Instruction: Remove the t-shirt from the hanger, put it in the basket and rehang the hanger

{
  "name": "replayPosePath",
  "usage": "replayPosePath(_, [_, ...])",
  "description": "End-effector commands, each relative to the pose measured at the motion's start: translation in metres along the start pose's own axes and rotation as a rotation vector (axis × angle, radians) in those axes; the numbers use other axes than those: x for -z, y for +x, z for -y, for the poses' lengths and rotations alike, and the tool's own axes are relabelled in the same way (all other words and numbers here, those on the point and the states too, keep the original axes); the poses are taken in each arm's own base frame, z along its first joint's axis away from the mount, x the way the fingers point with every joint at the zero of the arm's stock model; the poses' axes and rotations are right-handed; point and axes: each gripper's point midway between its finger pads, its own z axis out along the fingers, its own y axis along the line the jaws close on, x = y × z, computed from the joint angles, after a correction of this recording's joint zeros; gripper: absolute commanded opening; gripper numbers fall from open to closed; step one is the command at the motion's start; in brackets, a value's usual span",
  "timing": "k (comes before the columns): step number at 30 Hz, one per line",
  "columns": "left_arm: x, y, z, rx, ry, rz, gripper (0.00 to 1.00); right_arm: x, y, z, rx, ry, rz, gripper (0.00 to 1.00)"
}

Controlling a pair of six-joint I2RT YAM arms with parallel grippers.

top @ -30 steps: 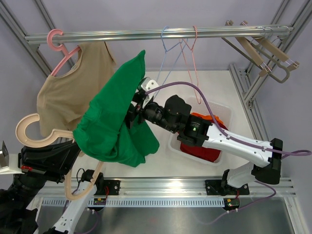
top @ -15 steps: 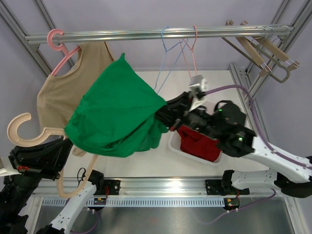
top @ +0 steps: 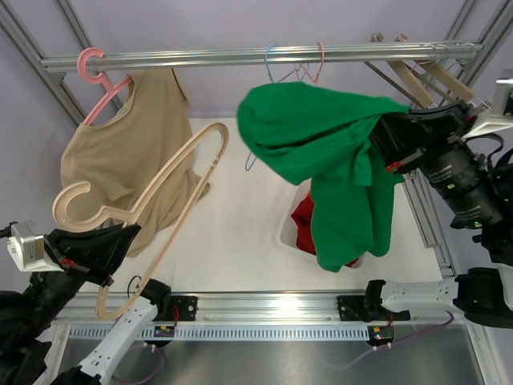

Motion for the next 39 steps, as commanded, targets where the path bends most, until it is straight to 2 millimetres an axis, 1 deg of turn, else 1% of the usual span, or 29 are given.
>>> replayPosePath(1, [-0.003,-0.001,-0.005,-0.043,-0.012,0.000,0.00,0.008,-0.025,0.038,0.132,0.189,0.036,0.00])
replayPosePath(2, [-0.006,0.002,-0.007,-0.038,-0.015,-0.011,0.00,0.001,-0.018,0.043,0.179,0.223,0.015,0.00])
replayPosePath(6, [-0.006,0.005,-0.011,-0.040,-0.032,-0.010,0.00,-0.001,-0.007,0.074,0.289,0.397,0.014,0.00])
replayPosePath(8, [-0.004,0.004,-0.013,-0.043,-0.047,-0.001,0.00,0.005,-0.012,0.086,0.301,0.442,0.050,0.00])
replayPosePath(9, [-0.003,0.004,-0.013,-0.042,-0.047,0.000,0.00,0.015,-0.023,0.091,0.279,0.459,0.093,0.00])
replayPosePath(10, [-0.004,0.004,-0.014,-0.042,-0.052,0.000,0.00,0.014,-0.009,0.097,0.293,0.480,0.074,0.00])
replayPosePath(11, [-0.004,0.005,-0.015,-0.041,-0.055,-0.001,0.00,0.022,-0.014,0.105,0.282,0.522,0.099,0.00])
replayPosePath(12, [-0.006,0.007,-0.016,-0.039,-0.058,-0.009,0.00,0.021,0.010,0.113,0.313,0.551,0.056,0.00])
replayPosePath(14, [-0.008,0.010,-0.017,-0.034,-0.058,-0.020,0.00,0.026,0.027,0.128,0.318,0.613,0.054,0.00])
replayPosePath(15, [-0.009,0.011,-0.018,-0.033,-0.057,-0.023,0.00,0.035,0.054,0.140,0.331,0.644,0.013,0.00])
replayPosePath(16, [-0.010,0.011,-0.019,-0.031,-0.061,-0.025,0.00,0.039,0.068,0.145,0.305,0.661,0.007,0.00])
replayPosePath(17, [-0.010,0.012,-0.019,-0.031,-0.064,-0.024,0.00,0.054,0.065,0.152,0.268,0.696,0.048,0.00])
replayPosePath(18, [-0.010,0.011,-0.020,-0.031,-0.067,-0.025,0.00,0.059,0.103,0.164,0.297,0.721,-0.012,0.00])
replayPosePath(19, [-0.011,0.010,-0.020,-0.031,-0.068,-0.023,0.00,0.067,0.115,0.171,0.268,0.750,-0.009,0.00])
replayPosePath(20, [-0.011,0.009,-0.019,-0.032,-0.066,-0.022,0.00,0.082,0.139,0.182,0.270,0.784,-0.028,0.00])
replayPosePath(23, [-0.014,0.008,-0.021,-0.028,-0.071,-0.028,0.00,0.106,0.175,0.199,0.206,0.853,-0.053,0.00])
replayPosePath(24, [-0.016,0.008,-0.022,-0.025,-0.074,-0.032,0.00,0.116,0.201,0.209,0.229,0.885,-0.099,0.00])
replayPosePath(25, [-0.018,0.009,-0.022,-0.021,-0.074,-0.038,0.00,0.123,0.214,0.214,0.190,0.915,-0.103,0.00])
replayPosePath(26, [-0.020,0.010,-0.022,-0.018,-0.073,-0.043,0.00,0.139,0.240,0.225,0.230,0.958,-0.175,0.00])
replayPosePath(28, [-0.024,0.011,-0.023,-0.010,-0.073,-0.053,0.00,0.150,0.266,0.234,0.180,1.004,-0.197,0.00])
replayPosePath(29, [-0.026,0.013,-0.025,-0.007,-0.076,-0.058,0.00,0.161,0.292,0.242,0.210,1.022,-0.280,0.00])
replayPosePath(30, [-0.027,0.012,-0.026,-0.007,-0.079,-0.056,0.00,0.164,0.305,0.245,0.111,1.064,-0.262,0.00])
replayPosePath(31, [-0.029,0.013,-0.027,-0.003,-0.086,-0.058,0.00,0.173,0.321,0.248,0.101,1.086,-0.312,0.00])
replayPosePath(32, [-0.032,0.014,-0.030,0.002,-0.097,-0.066,0.00,0.179,0.350,0.250,0.085,1.091,-0.382,0.00])
replayPosePath(34, [-0.037,0.015,-0.038,0.014,-0.137,-0.072,0.00,0.184,0.381,0.250,-0.036,1.121,-0.385,0.00])
replayPosePath(35, [-0.043,0.017,-0.042,0.019,-0.151,-0.088,0.00,0.193,0.404,0.254,-0.049,1.143,-0.425,0.00])
replayPosePath(37, [-0.048,0.017,-0.050,0.017,-0.184,-0.094,0.00,0.200,0.420,0.257,-0.120,1.186,-0.400,0.00])
replayPosePath(38, [-0.050,0.016,-0.053,0.016,-0.197,-0.095,0.00,0.209,0.427,0.262,-0.098,1.219,-0.406,0.00])
replayPosePath(39, [-0.055,0.018,-0.059,0.014,-0.222,-0.108,0.00,0.212,0.427,0.265,-0.124,1.250,-0.376,0.00])
